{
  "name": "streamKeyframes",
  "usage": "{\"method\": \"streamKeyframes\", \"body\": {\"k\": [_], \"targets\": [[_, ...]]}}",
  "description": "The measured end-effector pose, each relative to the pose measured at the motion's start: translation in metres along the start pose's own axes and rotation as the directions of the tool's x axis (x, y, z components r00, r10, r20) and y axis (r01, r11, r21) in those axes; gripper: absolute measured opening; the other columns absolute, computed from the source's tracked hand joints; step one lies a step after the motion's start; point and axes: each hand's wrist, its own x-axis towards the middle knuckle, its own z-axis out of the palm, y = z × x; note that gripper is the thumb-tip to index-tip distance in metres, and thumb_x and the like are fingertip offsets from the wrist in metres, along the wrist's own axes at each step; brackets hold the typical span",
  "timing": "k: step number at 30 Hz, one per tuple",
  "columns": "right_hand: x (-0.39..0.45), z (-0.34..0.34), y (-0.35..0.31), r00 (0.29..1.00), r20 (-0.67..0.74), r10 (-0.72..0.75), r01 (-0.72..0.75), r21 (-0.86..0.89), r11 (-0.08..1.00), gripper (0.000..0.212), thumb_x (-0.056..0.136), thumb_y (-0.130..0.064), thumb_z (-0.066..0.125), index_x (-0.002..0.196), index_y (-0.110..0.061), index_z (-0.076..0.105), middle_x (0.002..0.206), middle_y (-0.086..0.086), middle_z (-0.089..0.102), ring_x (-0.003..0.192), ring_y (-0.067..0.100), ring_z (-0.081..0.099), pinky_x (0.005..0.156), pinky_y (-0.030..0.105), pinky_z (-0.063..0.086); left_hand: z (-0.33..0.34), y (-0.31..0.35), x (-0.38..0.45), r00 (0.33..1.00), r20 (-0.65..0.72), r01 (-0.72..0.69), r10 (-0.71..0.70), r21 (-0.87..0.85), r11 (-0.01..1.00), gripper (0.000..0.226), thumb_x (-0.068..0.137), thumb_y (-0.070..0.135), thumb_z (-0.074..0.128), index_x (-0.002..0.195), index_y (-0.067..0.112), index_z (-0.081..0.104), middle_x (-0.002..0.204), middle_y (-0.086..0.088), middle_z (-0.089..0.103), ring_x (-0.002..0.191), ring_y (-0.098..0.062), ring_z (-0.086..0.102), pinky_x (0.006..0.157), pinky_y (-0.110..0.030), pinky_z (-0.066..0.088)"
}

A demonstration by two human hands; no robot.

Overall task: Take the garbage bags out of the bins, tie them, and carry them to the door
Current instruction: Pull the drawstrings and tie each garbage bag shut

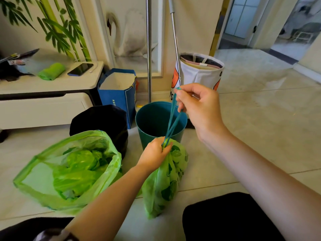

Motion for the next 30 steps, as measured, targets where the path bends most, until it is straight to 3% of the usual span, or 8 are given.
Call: {"method": "streamKeyframes", "body": {"k": [3, 6, 8, 11, 16, 22, 26, 30], "targets": [[0.001, 0.0, 0.0, 1.0, -0.013, -0.012, 0.012, -0.01, 1.0, 0.01, 0.085, -0.009, 0.061, 0.086, -0.008, 0.071, 0.057, -0.01, 0.061, 0.052, 0.006, 0.055, 0.058, 0.02, 0.051, -0.011, 0.002, 0.005, 0.995, 0.089, 0.031, -0.037, 0.067, 0.997, 0.033, 0.089, 0.046, 0.047, 0.059, 0.034, 0.04, 0.055, 0.005, 0.045, 0.046, -0.008, 0.043, 0.048, -0.029, 0.039], [0.003, -0.001, -0.003, 1.0, 0.005, 0.006, -0.006, -0.006, 1.0, 0.012, 0.088, -0.008, 0.059, 0.091, -0.003, 0.069, 0.063, -0.003, 0.061, 0.056, 0.01, 0.057, 0.065, 0.026, 0.054, -0.029, 0.012, 0.008, 0.967, 0.246, 0.035, -0.065, 0.124, 0.992, 0.032, 0.091, 0.042, 0.053, 0.064, 0.026, 0.046, 0.064, 0.0, 0.052, 0.058, -0.014, 0.05, 0.063, -0.038, 0.046], [0.001, 0.001, -0.006, 0.999, 0.048, 0.01, -0.011, 0.025, 1.0, 0.011, 0.089, -0.006, 0.058, 0.093, -0.002, 0.067, 0.066, 0.002, 0.061, 0.058, 0.011, 0.059, 0.066, 0.025, 0.055, -0.043, 0.021, 0.008, 0.91, 0.402, 0.045, -0.097, 0.138, 0.989, 0.026, 0.087, 0.044, 0.06, 0.09, 0.018, 0.06, 0.091, -0.003, 0.066, 0.084, -0.017, 0.062, 0.083, -0.038, 0.051], [-0.005, 0.004, -0.012, 0.994, 0.104, -0.023, 0.019, 0.041, 0.999, 0.01, 0.089, -0.005, 0.059, 0.093, -0.007, 0.068, 0.071, 0.005, 0.065, 0.062, 0.01, 0.063, 0.07, 0.026, 0.058, -0.065, 0.038, 0.006, 0.895, 0.433, 0.036, -0.106, 0.167, 0.985, 0.056, 0.083, 0.036, 0.069, 0.133, 0.02, 0.051, 0.134, -0.003, 0.057, 0.122, -0.02, 0.054, 0.106, -0.041, 0.041], [-0.011, 0.006, -0.02, 0.993, 0.119, -0.018, 0.013, 0.039, 0.999, 0.013, 0.09, -0.004, 0.058, 0.097, -0.007, 0.069, 0.075, 0.006, 0.067, 0.068, 0.013, 0.065, 0.076, 0.036, 0.06, -0.081, 0.058, -0.005, 0.969, 0.242, 0.06, -0.054, -0.017, 0.998, 0.022, 0.082, 0.022, 0.072, 0.102, 0.015, 0.074, 0.102, -0.002, 0.074, 0.094, -0.012, 0.068, 0.092, -0.032, 0.052], [-0.013, 0.0, -0.019, 0.994, 0.105, 0.012, -0.014, 0.019, 1.0, 0.017, 0.092, -0.003, 0.054, 0.102, -0.006, 0.067, 0.081, 0.007, 0.068, 0.073, 0.014, 0.067, 0.076, 0.034, 0.06, -0.084, 0.047, -0.01, 0.964, 0.265, 0.033, -0.022, -0.035, 0.999, 0.024, 0.082, 0.019, 0.072, 0.087, -0.005, 0.072, 0.088, -0.027, 0.069, 0.074, -0.022, 0.057, 0.085, -0.049, 0.051], [-0.012, -0.007, -0.017, 0.996, 0.089, 0.018, -0.02, 0.027, 0.999, 0.014, 0.093, -0.003, 0.052, 0.099, -0.007, 0.065, 0.081, 0.009, 0.068, 0.074, 0.014, 0.069, 0.068, 0.023, 0.059, -0.089, 0.047, -0.012, 0.955, 0.295, 0.016, 0.01, -0.088, 0.996, 0.02, 0.081, 0.019, 0.072, 0.091, 0.001, 0.076, 0.093, -0.023, 0.073, 0.083, -0.031, 0.066, 0.089, -0.047, 0.052], [-0.008, -0.009, -0.013, 0.998, 0.049, 0.027, -0.028, 0.006, 1.0, 0.014, 0.094, -0.005, 0.051, 0.099, -0.005, 0.064, 0.084, 0.011, 0.068, 0.078, 0.017, 0.07, 0.074, 0.029, 0.06, -0.094, 0.045, -0.011, 0.964, 0.266, 0.052, -0.009, -0.155, 0.986, 0.012, 0.082, 0.02, 0.072, 0.09, 0.014, 0.077, 0.091, -0.008, 0.076, 0.084, -0.015, 0.066, 0.081, -0.03, 0.055]]}}
